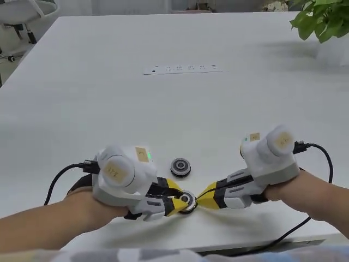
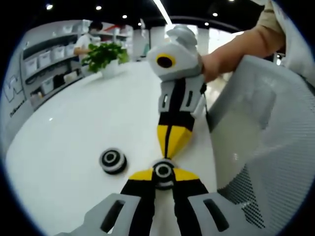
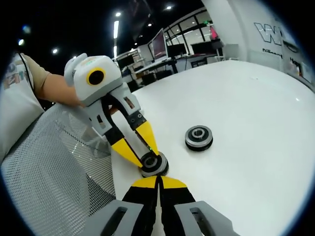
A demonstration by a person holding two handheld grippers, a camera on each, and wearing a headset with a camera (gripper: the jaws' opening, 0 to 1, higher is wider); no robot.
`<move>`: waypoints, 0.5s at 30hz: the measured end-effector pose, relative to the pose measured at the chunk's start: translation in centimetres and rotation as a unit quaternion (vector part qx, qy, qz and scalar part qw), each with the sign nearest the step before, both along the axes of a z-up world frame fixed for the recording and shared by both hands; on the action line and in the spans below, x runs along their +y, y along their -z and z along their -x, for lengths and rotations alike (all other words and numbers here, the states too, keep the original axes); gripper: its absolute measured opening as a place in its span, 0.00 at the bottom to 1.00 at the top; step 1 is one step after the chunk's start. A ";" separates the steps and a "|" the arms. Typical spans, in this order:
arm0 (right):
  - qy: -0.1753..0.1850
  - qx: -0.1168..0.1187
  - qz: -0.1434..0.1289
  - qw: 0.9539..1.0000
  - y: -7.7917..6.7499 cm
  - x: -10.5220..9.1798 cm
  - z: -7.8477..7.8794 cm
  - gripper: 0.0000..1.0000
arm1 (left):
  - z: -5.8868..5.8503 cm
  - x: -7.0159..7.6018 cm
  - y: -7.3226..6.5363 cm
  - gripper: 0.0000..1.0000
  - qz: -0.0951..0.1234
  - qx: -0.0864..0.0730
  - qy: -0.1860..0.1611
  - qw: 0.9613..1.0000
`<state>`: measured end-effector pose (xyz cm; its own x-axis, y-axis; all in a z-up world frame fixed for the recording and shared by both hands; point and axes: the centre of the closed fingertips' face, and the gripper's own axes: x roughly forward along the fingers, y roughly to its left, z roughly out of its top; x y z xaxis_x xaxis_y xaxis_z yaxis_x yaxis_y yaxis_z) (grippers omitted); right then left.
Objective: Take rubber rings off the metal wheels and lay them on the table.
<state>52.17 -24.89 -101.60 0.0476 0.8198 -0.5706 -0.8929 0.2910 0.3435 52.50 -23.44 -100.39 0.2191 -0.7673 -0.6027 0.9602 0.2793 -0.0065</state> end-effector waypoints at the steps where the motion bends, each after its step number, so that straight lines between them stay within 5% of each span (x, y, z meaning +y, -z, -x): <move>1: 0.007 0.007 -0.010 1.000 -0.3 0.1 -0.1 0.00 | 0.0 0.0 0.0 0.13 0.000 0.000 0.000 1.000; 15: 0.051 0.058 -0.042 0.996 -0.6 0.2 -0.3 0.00 | -0.5 0.3 0.5 0.13 -0.004 -0.001 -0.005 1.000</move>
<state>52.50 -24.67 -100.95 0.0700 0.8588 -0.5074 -0.8132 0.3437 0.4697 52.97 -23.14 -100.85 0.2283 -0.7600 -0.6085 0.9572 0.2895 -0.0024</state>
